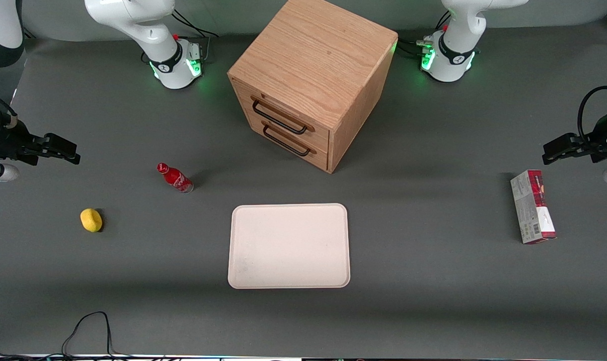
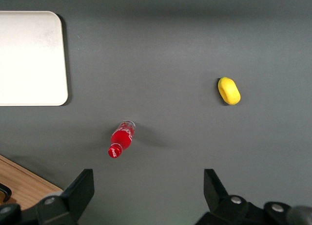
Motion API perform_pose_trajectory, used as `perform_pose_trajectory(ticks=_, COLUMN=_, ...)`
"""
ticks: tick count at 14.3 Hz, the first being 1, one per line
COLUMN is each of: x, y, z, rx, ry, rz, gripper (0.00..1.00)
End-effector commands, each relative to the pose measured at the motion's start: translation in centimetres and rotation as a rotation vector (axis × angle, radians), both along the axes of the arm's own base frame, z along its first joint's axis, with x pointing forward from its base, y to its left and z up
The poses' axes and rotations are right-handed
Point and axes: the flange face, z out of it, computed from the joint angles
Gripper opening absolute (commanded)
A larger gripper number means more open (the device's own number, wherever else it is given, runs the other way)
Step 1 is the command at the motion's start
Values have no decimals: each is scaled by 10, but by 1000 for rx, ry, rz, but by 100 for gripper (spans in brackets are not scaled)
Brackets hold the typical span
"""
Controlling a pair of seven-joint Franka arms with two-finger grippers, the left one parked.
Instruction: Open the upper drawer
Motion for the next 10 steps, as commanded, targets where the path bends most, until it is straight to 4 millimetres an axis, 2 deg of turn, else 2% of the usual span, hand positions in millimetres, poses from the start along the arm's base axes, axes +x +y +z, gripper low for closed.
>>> perform_pose_trajectory(ticks=1, x=2, y=-2, z=3, rx=15, ry=-14, rz=5, gripper=100)
perform_pose_trajectory(ticks=4, x=3, y=0, z=4, rx=15, ry=-19, rz=10, gripper=100)
perform_pose_trajectory(ticks=7, x=17, y=14, z=3, rx=11, ry=-26, rz=32, gripper=100)
perform_pose_trajectory(ticks=8, x=19, y=33, z=-1, rx=15, ry=-20, rz=64, gripper=100)
perform_pose_trajectory(ticks=10, x=24, y=85, z=1, rx=23, ry=-40, rz=162, gripper=100)
